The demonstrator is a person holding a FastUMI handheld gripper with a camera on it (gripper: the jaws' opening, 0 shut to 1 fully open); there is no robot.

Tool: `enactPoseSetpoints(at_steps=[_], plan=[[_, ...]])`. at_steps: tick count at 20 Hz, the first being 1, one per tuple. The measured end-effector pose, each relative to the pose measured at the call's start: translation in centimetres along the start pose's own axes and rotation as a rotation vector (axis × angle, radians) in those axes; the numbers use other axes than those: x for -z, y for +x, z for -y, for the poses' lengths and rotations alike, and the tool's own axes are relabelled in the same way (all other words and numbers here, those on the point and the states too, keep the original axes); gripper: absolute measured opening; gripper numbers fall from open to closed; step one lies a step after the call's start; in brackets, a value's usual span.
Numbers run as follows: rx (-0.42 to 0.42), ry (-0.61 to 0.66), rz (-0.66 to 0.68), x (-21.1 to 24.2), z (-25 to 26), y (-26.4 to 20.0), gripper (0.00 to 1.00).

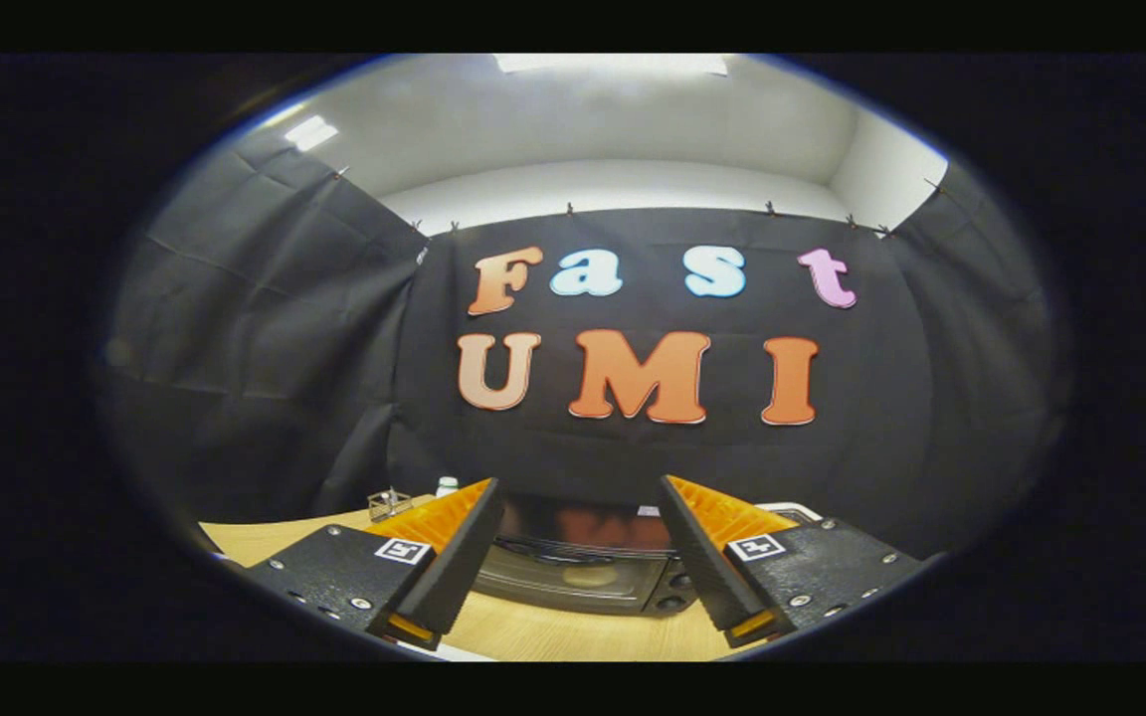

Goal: Open the toaster oven, put the food inside, and close the toaster oven door.

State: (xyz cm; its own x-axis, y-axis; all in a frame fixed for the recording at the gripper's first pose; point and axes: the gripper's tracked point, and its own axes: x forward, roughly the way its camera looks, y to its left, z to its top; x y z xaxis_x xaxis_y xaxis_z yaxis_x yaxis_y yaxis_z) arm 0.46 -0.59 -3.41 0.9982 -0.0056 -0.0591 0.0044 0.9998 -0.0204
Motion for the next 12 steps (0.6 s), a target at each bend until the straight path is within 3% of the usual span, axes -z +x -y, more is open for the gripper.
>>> enactPoseSetpoints(at_steps=[12], plan=[[0.008, 0.021, 0.018, -1.3, 0.6, -2.1, 0.95]])
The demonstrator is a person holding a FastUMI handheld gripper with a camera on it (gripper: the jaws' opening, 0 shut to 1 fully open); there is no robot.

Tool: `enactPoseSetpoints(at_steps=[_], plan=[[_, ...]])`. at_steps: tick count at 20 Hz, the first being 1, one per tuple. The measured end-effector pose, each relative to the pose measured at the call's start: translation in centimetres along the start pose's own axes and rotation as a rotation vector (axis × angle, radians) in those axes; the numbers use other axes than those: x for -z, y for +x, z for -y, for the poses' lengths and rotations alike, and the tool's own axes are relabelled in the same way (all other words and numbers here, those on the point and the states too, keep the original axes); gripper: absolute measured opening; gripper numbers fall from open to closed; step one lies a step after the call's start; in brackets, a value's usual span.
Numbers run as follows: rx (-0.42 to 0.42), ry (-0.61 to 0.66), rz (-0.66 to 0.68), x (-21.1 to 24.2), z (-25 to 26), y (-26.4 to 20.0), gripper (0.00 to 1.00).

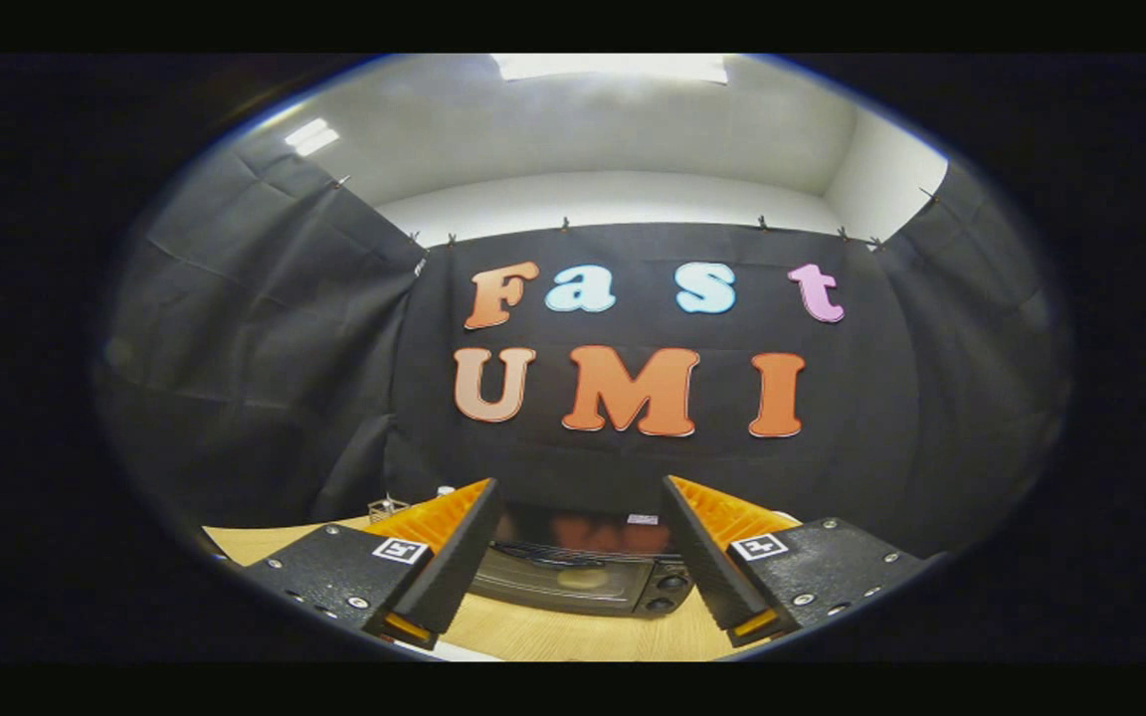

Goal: Open the toaster oven, put the food inside, and close the toaster oven door.

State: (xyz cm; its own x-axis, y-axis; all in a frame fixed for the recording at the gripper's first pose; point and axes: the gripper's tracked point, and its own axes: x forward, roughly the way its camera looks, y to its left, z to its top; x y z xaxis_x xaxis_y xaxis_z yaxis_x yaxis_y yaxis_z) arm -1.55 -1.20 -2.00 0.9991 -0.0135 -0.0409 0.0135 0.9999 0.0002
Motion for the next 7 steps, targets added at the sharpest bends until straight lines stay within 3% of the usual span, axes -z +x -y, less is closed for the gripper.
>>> enactPoseSetpoints(at_steps=[7], plan=[[0.040, 0.004, 0.006, 0.4, 2.0, 0.8, 0.95]])
